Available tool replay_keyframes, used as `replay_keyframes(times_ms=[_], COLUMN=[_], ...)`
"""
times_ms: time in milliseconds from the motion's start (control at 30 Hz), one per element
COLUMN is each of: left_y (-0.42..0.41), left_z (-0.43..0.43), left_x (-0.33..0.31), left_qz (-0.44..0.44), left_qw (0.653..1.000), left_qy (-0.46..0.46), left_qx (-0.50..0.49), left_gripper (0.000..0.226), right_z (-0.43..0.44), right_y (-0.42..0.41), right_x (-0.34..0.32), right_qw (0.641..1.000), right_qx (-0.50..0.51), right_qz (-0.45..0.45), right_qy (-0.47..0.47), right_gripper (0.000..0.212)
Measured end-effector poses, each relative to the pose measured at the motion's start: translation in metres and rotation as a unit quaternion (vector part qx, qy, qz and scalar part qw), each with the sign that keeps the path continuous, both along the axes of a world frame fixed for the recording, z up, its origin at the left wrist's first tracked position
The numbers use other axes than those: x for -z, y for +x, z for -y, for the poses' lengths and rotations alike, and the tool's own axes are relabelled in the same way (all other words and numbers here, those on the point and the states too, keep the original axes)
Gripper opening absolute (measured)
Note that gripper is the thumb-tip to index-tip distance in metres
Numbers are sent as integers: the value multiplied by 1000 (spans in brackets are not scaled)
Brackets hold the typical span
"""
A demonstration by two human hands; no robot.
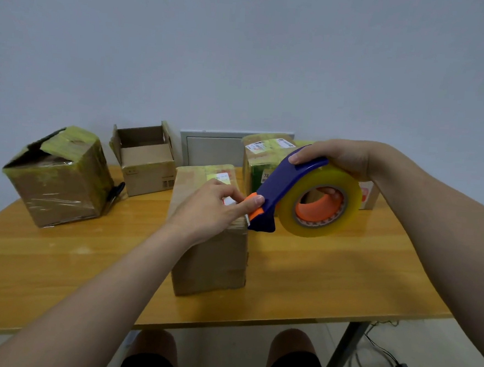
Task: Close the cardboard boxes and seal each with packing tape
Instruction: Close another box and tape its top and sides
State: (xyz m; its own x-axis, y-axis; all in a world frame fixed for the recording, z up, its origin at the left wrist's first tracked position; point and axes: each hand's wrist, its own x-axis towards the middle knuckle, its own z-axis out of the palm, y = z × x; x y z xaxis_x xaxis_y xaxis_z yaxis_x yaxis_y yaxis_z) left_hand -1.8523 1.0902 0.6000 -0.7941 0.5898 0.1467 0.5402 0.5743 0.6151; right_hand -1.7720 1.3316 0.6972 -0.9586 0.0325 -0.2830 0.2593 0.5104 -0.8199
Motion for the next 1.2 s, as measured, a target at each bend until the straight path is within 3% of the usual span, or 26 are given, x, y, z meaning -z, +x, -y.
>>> replay_keyframes(times_ms=[233,467,633,833,1000,1200], left_y=[-1,-6,-11,-12,-13,-16], left_z=[-2,1,11,12,9,10], left_x=[4,4,2,0,5,5], left_qz=[-31,-1,28,49,18,15], left_qw=[999,1000,995,991,994,992], left_qy=[-17,-20,-27,-50,-56,-71], left_qx=[-10,25,89,116,97,101], left_gripper=[64,52,63,54,67,68], right_z=[3,22,33,49,46,47], right_y=[-3,-8,-6,-7,-6,-8], right_x=[-6,-22,-32,-41,-38,-41], right_qw=[999,990,984,974,978,977], right_qx=[-8,-36,-32,-16,-2,-9], right_qz=[-1,-16,-5,14,24,28], right_qy=[35,135,175,224,209,211], right_gripper=[78,38,53,47,48,45])
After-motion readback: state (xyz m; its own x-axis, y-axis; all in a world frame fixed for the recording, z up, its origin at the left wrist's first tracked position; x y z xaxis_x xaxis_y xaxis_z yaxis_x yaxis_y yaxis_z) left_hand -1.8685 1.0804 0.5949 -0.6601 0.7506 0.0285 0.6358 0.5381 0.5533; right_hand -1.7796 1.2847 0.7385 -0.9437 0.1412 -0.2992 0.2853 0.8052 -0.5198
